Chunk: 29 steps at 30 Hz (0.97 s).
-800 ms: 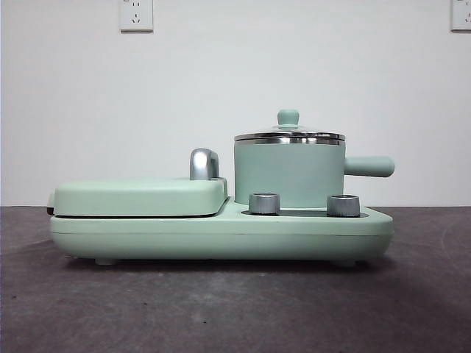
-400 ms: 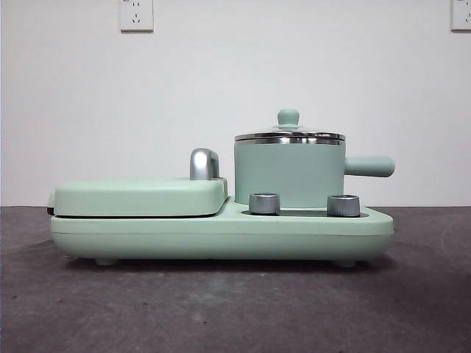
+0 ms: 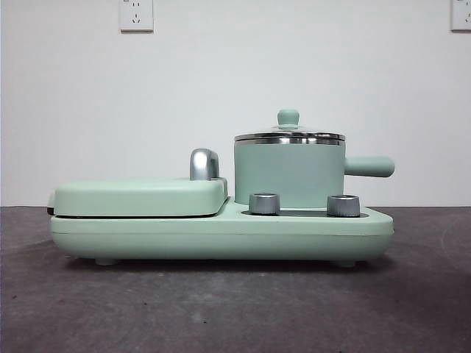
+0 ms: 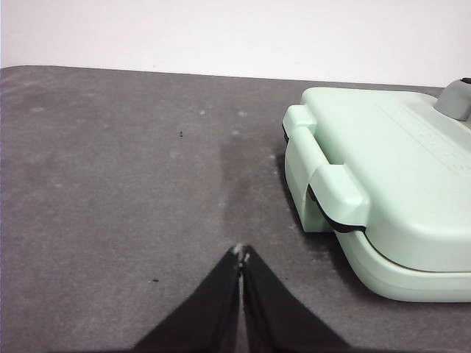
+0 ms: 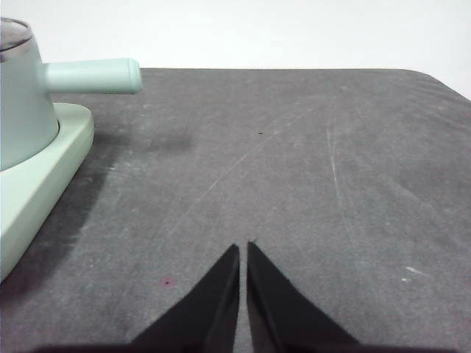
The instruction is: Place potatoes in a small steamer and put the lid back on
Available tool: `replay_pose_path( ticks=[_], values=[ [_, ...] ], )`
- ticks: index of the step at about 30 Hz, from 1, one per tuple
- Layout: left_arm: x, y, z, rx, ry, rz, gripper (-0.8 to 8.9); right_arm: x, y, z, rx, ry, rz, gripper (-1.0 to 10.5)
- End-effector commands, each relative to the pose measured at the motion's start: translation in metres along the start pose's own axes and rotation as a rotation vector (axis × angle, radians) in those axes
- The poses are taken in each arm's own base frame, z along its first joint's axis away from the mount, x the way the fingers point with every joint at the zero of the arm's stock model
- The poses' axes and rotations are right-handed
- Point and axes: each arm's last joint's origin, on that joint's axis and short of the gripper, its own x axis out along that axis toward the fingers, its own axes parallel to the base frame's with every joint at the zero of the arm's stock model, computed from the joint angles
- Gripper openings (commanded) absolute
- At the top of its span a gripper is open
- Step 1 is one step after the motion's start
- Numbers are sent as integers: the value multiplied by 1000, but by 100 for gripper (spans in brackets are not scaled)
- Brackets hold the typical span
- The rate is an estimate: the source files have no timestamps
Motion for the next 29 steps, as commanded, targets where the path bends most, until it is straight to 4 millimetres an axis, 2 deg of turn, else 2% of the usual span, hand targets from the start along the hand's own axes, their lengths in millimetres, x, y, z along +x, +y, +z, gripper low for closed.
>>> replay_pose_path(
  ticks=[1,29],
  values=[
    [2,1,-7,13,26,7,6,1,0,-2,-11,-6,-5,14],
    [2,1,-7,13,26,7,6,1,0,0,-11,-23,0,14]
  ],
)
